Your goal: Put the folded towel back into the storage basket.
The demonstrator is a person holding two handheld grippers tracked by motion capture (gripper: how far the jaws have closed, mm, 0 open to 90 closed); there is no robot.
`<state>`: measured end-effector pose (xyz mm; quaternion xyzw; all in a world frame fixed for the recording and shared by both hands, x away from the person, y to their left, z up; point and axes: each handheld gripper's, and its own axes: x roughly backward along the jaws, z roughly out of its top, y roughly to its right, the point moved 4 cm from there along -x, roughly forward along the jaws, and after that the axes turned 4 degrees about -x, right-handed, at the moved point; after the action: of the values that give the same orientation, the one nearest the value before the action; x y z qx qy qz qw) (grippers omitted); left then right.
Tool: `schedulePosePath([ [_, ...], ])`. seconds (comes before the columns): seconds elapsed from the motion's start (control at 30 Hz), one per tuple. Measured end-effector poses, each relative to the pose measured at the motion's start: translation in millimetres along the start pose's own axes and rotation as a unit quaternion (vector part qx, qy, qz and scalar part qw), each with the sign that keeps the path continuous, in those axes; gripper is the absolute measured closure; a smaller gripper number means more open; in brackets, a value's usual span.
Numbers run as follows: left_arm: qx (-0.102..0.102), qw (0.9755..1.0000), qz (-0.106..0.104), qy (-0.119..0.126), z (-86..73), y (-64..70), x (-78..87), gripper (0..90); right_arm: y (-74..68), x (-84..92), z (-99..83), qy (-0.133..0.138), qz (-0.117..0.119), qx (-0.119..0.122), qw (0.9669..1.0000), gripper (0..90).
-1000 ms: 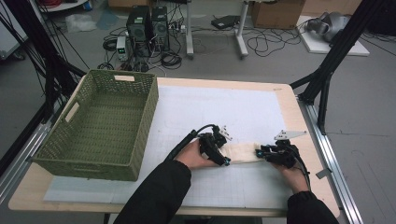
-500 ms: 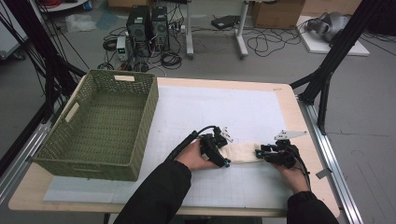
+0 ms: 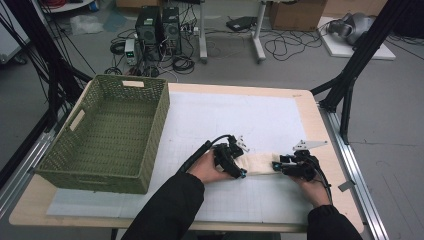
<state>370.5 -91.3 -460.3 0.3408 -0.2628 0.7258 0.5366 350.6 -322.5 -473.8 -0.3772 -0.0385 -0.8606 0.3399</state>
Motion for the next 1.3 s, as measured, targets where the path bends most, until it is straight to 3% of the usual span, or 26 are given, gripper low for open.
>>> schedulePosePath([
  [0.13, -0.016, 0.9997, 0.019, -0.005, -0.6, -1.7, -0.7, 27.8, 0.4, -0.3, -0.3, 0.003, 0.002, -0.006, 1.0000, 57.2],
  [0.5, -0.005, 0.9999, -0.011, -0.009, -2.3, 0.7, -2.8, 23.8, 0.8, -0.3, -0.3, 0.004, 0.005, -0.007, 1.0000, 57.1],
  [0.67, -0.025, 0.9995, 0.002, -0.018, -1.7, 6.3, -6.5, 17.9, 0.8, -0.3, -0.3, 0.004, 0.007, -0.009, 0.9999, 56.7],
  [0.8, -0.023, 0.9995, 0.005, -0.019, -1.3, 6.0, -6.3, 19.2, 0.4, -0.3, -0.2, 0.004, 0.005, -0.008, 0.9999, 56.3],
  [1.03, 0.019, 0.9992, -0.034, -0.010, -1.0, -0.5, 0.0, 24.4, 0.6, -0.4, -0.3, 0.003, 0.005, -0.008, 1.0000, 56.4],
  [1.17, 0.003, 0.9996, -0.022, -0.016, -0.1, 1.4, -2.9, 23.8, 0.3, -0.5, -0.2, 0.004, 0.003, -0.008, 1.0000, 56.4],
  [1.3, -0.019, 0.9995, 0.009, -0.025, -0.2, 3.7, -2.8, 33.6, 0.0, -0.6, -0.2, 0.003, 0.003, -0.004, 1.0000, 56.1],
])
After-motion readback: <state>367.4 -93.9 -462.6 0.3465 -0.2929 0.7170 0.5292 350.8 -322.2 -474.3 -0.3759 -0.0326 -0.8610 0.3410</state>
